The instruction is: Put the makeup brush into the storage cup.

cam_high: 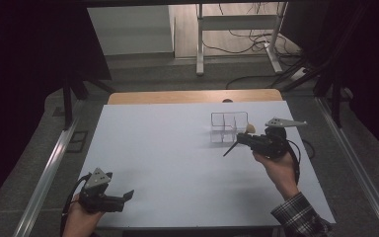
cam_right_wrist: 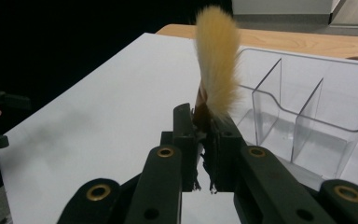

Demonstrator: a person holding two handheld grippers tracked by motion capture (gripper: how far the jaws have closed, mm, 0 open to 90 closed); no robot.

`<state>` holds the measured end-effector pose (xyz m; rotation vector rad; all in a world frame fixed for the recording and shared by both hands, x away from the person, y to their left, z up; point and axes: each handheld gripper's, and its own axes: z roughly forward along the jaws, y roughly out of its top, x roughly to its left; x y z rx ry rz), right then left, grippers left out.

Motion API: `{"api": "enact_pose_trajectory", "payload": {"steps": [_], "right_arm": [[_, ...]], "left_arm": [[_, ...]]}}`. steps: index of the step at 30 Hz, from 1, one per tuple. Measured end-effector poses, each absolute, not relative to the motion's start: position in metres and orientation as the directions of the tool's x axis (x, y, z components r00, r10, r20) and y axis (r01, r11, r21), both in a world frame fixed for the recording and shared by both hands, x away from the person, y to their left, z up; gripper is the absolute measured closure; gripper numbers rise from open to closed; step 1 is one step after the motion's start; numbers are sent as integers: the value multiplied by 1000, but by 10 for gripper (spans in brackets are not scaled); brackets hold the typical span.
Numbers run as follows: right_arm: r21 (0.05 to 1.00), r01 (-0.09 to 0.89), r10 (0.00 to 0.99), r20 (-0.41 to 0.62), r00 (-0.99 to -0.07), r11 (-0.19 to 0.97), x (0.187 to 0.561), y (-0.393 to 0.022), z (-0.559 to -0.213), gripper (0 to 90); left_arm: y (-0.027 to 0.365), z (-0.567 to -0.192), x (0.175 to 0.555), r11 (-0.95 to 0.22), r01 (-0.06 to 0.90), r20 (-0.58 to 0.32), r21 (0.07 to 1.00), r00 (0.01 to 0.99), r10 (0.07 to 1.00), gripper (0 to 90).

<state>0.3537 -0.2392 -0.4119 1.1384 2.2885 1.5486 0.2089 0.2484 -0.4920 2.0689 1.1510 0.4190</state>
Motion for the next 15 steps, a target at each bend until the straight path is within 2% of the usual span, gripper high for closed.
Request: {"api": "enact_pose_trajectory", "payload": {"steps": [15], "right_arm": [[855, 499, 660, 295, -691, 141, 368, -242, -403, 834]], "left_arm": [[248, -492, 210, -343, 612, -59, 713, 540, 840, 28]]}}
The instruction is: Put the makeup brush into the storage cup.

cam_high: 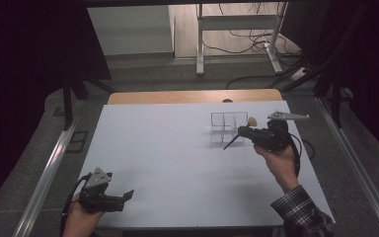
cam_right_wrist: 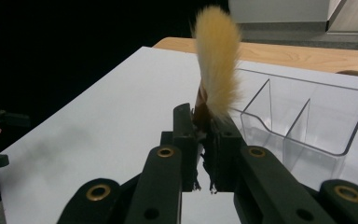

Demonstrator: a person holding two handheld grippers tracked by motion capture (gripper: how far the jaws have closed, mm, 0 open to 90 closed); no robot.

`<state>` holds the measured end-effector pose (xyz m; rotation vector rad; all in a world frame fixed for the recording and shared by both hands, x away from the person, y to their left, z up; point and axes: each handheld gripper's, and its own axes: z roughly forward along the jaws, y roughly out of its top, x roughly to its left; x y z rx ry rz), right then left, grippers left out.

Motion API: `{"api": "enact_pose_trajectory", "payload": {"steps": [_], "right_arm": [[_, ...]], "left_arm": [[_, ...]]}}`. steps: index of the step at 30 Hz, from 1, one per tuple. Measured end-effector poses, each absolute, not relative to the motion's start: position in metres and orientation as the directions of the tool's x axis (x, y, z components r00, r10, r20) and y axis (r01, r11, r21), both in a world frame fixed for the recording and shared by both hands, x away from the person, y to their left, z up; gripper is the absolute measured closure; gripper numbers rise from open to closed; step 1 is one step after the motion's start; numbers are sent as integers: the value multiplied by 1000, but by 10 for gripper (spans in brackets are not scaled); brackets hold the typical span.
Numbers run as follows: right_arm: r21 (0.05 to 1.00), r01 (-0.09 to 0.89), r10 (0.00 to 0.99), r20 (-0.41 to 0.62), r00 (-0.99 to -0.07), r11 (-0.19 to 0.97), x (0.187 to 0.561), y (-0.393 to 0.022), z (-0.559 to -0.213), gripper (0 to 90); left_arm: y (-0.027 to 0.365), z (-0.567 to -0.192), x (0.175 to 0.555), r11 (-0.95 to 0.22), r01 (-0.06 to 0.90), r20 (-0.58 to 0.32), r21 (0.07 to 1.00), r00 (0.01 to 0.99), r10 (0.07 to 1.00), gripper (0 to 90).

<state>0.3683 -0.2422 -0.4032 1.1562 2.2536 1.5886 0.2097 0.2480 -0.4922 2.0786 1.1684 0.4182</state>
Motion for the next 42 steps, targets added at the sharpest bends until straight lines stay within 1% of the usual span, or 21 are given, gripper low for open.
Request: {"api": "enact_pose_trajectory", "payload": {"steps": [42], "right_arm": [[880, 447, 685, 226, -693, 162, 412, -217, -365, 837]], "left_arm": [[247, -493, 210, -358, 617, -49, 701, 543, 839, 23]]}}
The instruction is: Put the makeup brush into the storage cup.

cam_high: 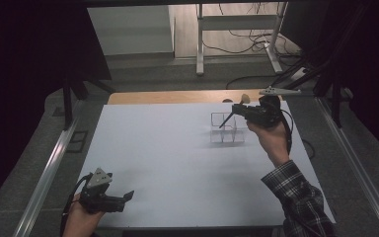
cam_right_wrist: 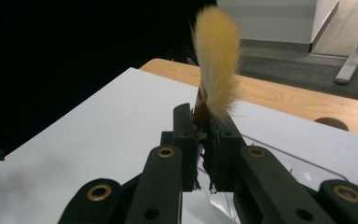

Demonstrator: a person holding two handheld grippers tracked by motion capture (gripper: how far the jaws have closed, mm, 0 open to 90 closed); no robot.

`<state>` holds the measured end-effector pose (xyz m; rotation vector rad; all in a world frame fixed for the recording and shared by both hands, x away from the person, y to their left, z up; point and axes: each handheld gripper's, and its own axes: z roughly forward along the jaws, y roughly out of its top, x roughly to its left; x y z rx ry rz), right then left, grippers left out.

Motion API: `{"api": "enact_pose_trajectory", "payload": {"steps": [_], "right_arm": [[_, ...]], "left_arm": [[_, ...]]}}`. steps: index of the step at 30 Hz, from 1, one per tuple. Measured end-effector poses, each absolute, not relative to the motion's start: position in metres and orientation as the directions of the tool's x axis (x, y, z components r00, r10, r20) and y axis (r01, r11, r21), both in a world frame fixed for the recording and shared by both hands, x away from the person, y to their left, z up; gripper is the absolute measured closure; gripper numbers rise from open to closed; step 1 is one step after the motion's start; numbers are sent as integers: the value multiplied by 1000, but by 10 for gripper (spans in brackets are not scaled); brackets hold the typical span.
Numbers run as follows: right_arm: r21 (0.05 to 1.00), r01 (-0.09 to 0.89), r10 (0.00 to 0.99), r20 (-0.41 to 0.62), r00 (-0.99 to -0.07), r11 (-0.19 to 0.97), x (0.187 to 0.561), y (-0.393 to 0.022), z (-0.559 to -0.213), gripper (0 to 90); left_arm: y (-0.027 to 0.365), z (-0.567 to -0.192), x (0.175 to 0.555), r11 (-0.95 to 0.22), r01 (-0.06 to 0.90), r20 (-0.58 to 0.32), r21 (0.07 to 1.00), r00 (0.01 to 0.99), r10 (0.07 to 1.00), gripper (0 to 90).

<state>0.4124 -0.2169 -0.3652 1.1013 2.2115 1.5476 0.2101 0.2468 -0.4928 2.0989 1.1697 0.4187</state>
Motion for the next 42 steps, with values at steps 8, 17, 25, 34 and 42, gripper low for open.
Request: {"api": "enact_pose_trajectory", "payload": {"steps": [8, 17, 25, 34, 42], "right_arm": [[886, 432, 692, 205, -693, 170, 422, -209, -359, 837], [887, 426, 708, 186, -682, 177, 435, -201, -360, 837], [888, 420, 720, 167, -674, 188, 443, -196, -361, 837], [880, 424, 736, 142, -662, 213, 451, -191, -372, 837], [876, 423, 740, 124, -661, 231, 454, -186, -383, 837]], "left_arm": [[246, -493, 210, -361, 617, -46, 699, 543, 838, 23], [246, -493, 210, -364, 618, -45, 698, 544, 838, 23], [246, -493, 210, -364, 618, -45, 697, 545, 837, 23], [246, -494, 210, -369, 618, -42, 694, 546, 837, 23], [246, -494, 210, -370, 620, -42, 692, 546, 837, 23]]}}
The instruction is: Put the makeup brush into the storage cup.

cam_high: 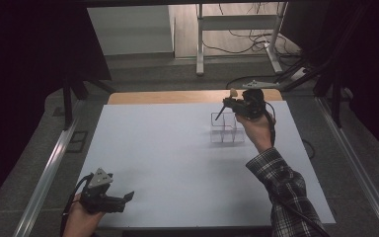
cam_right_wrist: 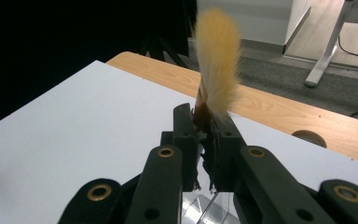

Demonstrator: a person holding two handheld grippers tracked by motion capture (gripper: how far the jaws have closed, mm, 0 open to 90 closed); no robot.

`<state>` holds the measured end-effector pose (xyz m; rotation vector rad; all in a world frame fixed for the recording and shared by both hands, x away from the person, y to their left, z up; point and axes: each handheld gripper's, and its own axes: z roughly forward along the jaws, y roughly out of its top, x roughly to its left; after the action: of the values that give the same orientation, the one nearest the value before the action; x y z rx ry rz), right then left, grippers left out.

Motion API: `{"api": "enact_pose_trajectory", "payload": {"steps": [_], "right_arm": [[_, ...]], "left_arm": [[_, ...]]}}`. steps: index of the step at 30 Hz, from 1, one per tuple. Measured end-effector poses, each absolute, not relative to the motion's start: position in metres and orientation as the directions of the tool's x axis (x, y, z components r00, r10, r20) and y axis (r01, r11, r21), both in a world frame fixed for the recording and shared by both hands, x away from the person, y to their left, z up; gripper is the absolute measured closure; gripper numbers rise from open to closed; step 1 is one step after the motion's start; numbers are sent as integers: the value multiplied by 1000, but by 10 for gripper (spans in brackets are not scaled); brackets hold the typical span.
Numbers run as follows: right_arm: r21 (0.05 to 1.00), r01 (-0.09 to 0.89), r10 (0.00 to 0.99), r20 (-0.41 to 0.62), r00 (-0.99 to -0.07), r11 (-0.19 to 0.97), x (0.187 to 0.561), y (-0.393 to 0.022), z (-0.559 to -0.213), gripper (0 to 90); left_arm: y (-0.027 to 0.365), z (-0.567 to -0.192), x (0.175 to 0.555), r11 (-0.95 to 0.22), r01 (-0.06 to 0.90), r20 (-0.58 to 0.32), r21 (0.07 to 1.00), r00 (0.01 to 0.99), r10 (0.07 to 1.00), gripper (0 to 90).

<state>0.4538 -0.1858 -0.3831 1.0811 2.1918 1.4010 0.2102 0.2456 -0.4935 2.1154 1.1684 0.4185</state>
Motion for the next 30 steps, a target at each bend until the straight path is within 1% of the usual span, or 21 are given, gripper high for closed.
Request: {"api": "enact_pose_trajectory", "payload": {"steps": [30], "right_arm": [[848, 446, 746, 94, -659, 287, 459, -175, -419, 834]], "left_arm": [[245, -494, 211, -381, 621, -36, 685, 552, 833, 23]]}}
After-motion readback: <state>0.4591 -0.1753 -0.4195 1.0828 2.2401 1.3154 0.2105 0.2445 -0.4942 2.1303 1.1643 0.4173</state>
